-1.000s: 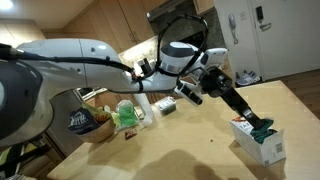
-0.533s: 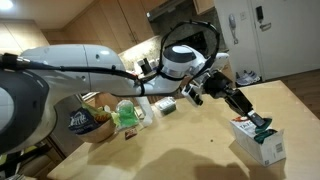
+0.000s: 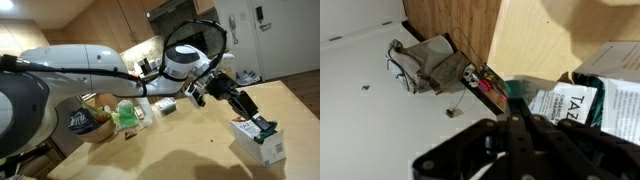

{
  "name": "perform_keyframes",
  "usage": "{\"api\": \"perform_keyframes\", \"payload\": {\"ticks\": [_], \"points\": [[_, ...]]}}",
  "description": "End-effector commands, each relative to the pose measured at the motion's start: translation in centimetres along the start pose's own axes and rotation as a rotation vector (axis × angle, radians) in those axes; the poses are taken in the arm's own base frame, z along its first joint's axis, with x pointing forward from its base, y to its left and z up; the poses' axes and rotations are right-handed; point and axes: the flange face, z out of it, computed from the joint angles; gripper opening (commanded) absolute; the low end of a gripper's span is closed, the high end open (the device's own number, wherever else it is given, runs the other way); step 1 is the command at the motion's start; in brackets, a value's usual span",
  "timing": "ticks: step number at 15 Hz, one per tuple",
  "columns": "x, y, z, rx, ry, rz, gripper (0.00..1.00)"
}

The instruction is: Take the white object from the table and place it in the box on the table

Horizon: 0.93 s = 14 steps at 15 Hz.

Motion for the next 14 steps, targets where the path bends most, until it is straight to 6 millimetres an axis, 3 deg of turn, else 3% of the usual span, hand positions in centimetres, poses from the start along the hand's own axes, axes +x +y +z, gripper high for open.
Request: {"api": "perform_keyframes", "payload": {"ticks": [1, 14], "points": [[0.0, 0.4, 0.4, -0.025, -0.027, -0.013, 0.01], [-0.3, 1.2, 1.7, -0.114, -0.049, 0.054, 0.03]]}}
